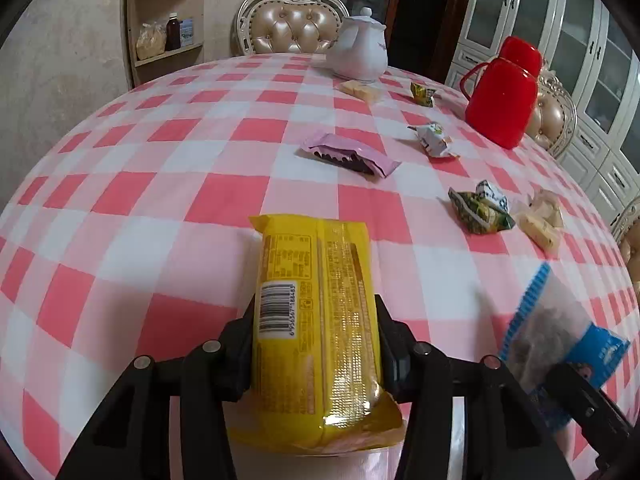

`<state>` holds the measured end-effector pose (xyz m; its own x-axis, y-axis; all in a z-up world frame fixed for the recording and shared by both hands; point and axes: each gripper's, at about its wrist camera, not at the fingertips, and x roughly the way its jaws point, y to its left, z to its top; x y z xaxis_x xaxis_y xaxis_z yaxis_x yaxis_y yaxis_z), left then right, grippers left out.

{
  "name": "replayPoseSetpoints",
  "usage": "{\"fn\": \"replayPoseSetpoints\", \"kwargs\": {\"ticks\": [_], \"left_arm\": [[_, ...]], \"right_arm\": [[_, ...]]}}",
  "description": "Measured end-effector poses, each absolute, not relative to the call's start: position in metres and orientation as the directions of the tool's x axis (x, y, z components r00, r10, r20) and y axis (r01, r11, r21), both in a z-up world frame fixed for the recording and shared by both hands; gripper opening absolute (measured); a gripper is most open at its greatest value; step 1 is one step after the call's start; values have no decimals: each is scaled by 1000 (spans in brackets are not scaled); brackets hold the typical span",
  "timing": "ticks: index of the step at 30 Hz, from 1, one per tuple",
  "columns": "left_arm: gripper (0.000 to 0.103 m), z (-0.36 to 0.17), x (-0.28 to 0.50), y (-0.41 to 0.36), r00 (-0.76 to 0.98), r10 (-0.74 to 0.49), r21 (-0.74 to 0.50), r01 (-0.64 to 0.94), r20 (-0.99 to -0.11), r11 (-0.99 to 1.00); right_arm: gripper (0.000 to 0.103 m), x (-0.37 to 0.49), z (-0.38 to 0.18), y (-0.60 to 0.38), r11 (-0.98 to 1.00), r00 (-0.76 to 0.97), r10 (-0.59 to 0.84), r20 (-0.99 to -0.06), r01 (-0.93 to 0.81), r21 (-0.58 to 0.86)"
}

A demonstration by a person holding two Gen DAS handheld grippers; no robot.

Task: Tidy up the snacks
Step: 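Lift both held packs off the table and carry them toward the white box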

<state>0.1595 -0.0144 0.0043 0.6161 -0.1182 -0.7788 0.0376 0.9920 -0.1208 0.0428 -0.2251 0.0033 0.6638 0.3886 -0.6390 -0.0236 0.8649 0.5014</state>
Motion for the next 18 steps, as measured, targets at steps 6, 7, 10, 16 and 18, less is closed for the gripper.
{"fn": "replayPoseSetpoints", "kwargs": {"ticks": [6, 7, 10, 16, 18], "left_arm": [[49, 5, 152, -9, 619, -137, -151, 30, -774, 988], [49, 6, 152, -10, 619, -135, -148, 30, -774, 988], [49, 5, 153, -10, 620, -143, -159, 30, -772, 987], [49, 5, 153, -9, 620, -151, -167, 33, -770, 985], [49, 5, 152, -8, 620, -161, -172, 42, -768, 984]], "right_arm": [[56, 58, -2, -216, 896, 631, 338, -698, 11, 444], [59, 60, -1, -215, 900, 632, 334, -699, 6, 436], [64, 71, -1, -212, 907, 634, 325, -702, 2, 421], [57, 88, -2, -210, 917, 646, 285, -708, 30, 397], [45, 84, 0, -212, 909, 654, 305, -693, 17, 416]]}}
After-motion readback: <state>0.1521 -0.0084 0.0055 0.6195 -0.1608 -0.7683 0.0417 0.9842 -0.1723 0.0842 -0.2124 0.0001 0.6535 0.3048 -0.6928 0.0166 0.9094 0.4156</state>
